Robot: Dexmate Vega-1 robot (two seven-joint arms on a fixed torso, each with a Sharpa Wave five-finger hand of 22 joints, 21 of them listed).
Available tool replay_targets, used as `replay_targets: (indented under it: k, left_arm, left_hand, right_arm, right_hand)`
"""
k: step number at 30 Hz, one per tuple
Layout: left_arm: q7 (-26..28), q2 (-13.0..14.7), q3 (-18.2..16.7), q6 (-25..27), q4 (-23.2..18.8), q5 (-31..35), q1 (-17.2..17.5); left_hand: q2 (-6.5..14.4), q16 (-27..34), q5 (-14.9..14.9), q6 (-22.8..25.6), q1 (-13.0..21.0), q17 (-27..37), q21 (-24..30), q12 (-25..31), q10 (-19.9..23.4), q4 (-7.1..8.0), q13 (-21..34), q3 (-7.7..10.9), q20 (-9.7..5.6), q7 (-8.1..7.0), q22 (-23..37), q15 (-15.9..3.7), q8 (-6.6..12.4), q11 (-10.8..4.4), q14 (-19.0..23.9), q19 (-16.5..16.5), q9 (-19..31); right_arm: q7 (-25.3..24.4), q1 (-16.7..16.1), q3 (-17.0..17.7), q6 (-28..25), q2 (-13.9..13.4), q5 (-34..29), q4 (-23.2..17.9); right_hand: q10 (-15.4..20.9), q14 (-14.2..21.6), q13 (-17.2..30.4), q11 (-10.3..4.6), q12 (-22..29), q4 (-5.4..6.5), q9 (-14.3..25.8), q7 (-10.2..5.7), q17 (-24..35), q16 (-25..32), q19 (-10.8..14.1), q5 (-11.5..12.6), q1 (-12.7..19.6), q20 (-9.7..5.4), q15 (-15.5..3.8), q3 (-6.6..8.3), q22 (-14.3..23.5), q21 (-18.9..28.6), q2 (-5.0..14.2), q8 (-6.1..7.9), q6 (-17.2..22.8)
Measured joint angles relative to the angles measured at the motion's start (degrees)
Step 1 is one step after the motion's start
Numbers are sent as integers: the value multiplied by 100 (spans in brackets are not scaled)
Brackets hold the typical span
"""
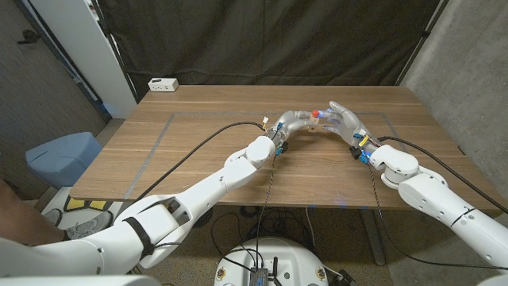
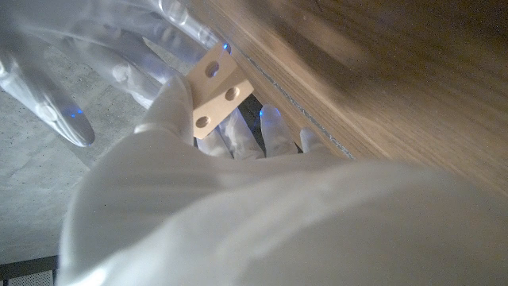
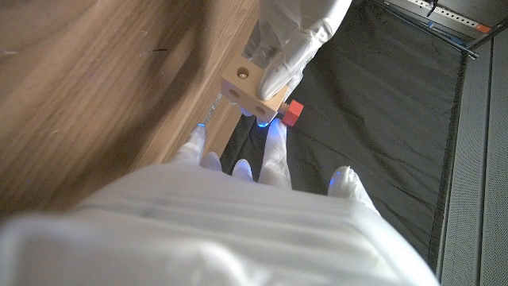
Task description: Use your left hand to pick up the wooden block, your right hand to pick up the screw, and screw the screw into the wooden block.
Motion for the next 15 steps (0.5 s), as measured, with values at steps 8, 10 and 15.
replay_targets:
  k: [8, 10, 15]
  left_arm:
    - [-19, -24, -1, 0, 74, -21, -22]
    - [-19, -29, -2, 0, 91, -21, -25]
    - [-35, -49, -5, -33, 148, -49, -46]
  left_hand:
    - [1, 0, -6, 0, -1, 0, 0, 0, 0, 0, 0, 0, 0, 0, 0, 0, 0, 0, 0, 0, 0]
    - [1, 0, -21, 0, 0, 0, 0, 0, -1, 0, 0, 0, 0, 0, 0, 0, 0, 0, 0, 0, 0]
    - [0, 0, 1, 0, 0, 0, 0, 0, -1, 0, 0, 0, 0, 0, 0, 0, 1, -1, 0, 0, 0]
  right_arm:
    - [-33, -23, 9, -29, -7, 10, -24]
    - [-38, -23, 9, -37, -7, 11, -24]
    - [-51, -30, 12, -56, -16, 15, -50]
  right_hand:
    - [102, 39, 1, -40, 0, 0, -4, 21, -28, 5, 0, 0, 0, 0, -38, 47, 0, 0, 0, -1, 123]
    - [102, 39, 1, -40, 0, 0, -4, 28, -28, 4, -1, 0, 0, 0, -38, 47, 0, 0, 0, -1, 150]
    - [124, 70, 1, -62, 0, -9, -8, 28, -27, 4, 31, 0, 0, -32, -69, 56, 0, 0, 0, -1, 212]
